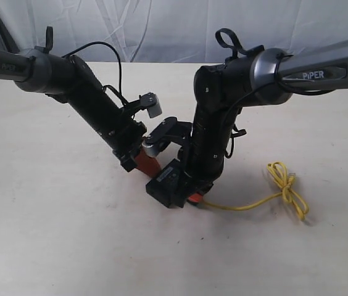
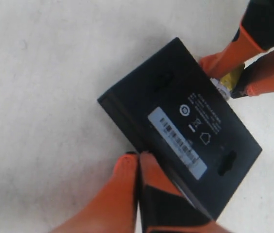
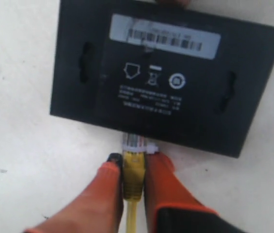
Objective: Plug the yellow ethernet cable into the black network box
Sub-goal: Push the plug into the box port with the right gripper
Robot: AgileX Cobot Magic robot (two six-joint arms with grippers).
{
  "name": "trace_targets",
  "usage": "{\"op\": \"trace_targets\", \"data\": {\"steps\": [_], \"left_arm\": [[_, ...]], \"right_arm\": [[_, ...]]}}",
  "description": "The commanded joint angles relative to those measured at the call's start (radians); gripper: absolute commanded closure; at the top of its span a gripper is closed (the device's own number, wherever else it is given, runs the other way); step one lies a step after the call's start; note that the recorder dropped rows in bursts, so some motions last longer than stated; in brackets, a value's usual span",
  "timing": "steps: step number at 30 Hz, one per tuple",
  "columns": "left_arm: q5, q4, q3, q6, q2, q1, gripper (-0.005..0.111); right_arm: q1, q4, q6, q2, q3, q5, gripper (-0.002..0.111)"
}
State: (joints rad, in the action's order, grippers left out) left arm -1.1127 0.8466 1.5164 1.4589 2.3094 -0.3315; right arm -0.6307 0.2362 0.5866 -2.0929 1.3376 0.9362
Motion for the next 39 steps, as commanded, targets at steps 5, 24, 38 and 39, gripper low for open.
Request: {"op": "trace_targets", "data": {"steps": [5, 24, 38, 39], "left_arm": [[0.003, -0.017, -0.001, -0.014, 0.02, -0.01, 0.107], [-0.016, -0.01, -0.001, -0.026, 0.02, -0.01, 0.107], [-0.008, -0.016, -0.001, -0.04, 0.018, -0.01, 0.107], [-0.008, -0.016, -0.001, -0.04, 0.018, -0.01, 0.107]], "right_arm": [[0.002, -0.007, -0.046, 0.004, 0.005, 0.055, 0.109], [0.002, 0.051, -0.05, 0.004, 0.005, -0.041, 0.109], [0.002, -0.024, -0.122, 0.006, 0.005, -0.017, 0.109], [0.002, -0.029, -0.122, 0.006, 0.005, -0.031, 0.109]]}}
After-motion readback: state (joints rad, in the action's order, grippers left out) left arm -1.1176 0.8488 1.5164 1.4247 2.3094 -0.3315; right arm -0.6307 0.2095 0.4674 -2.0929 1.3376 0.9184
